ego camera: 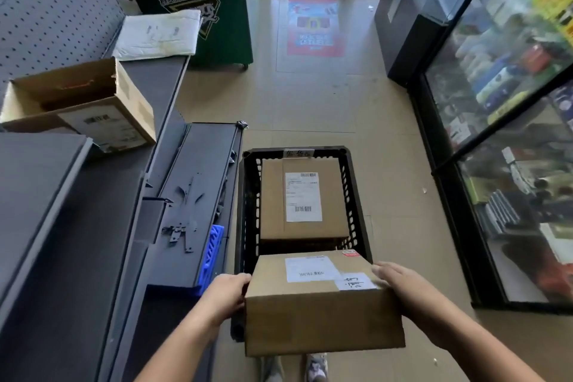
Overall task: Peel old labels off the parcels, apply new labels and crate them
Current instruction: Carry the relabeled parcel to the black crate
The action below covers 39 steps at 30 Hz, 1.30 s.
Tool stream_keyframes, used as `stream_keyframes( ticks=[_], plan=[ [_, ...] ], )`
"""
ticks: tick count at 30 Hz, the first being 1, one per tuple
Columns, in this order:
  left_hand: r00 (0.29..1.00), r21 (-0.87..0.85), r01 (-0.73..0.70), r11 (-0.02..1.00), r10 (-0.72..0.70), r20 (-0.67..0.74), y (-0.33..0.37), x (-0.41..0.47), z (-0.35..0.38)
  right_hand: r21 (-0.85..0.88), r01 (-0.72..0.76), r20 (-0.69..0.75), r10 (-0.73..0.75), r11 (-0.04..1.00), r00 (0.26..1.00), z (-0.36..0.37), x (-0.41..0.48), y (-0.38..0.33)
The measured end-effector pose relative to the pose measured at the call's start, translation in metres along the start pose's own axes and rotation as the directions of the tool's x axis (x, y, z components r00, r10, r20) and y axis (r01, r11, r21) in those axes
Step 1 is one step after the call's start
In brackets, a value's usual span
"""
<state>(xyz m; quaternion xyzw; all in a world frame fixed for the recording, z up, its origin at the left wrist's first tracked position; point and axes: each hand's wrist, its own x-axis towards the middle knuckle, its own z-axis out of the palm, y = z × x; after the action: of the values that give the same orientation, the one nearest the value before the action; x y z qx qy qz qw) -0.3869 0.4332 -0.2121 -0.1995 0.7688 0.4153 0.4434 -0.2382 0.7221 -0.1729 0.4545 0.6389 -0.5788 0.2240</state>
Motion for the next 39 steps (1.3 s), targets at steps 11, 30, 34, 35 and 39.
stream_keyframes(
  ticks=[11, 30, 34, 35, 39],
  plan=[
    [0.991, -0.178, 0.086, 0.98, -0.066, 0.116, -0.01, 0.057, 0.034, 0.124, -0.066, -0.013, 0.068, 0.99, 0.998, 0.01, 0.091, 0.013],
    [0.97, -0.438, 0.188, 0.879, -0.236, -0.058, -0.019, 0.146, 0.076, 0.256, 0.006, 0.068, -0.024, 0.967, 0.997, 0.048, 0.186, 0.054],
    [0.946, -0.471, 0.193, 0.861, -0.292, -0.145, -0.031, 0.171, 0.085, 0.25, -0.035, 0.045, 0.025, 0.968, 0.999, 0.053, 0.216, 0.079],
    [0.94, -0.474, 0.193, 0.859, -0.3, -0.161, -0.033, 0.175, 0.087, 0.249, -0.043, 0.043, 0.034, 0.968, 0.998, 0.053, 0.23, 0.095],
    [0.939, -0.496, 0.153, 0.855, -0.282, -0.196, -0.032, 0.18, 0.095, 0.146, -0.023, 0.0, 0.023, 0.989, 1.0, 0.06, 0.225, 0.093]
  ],
)
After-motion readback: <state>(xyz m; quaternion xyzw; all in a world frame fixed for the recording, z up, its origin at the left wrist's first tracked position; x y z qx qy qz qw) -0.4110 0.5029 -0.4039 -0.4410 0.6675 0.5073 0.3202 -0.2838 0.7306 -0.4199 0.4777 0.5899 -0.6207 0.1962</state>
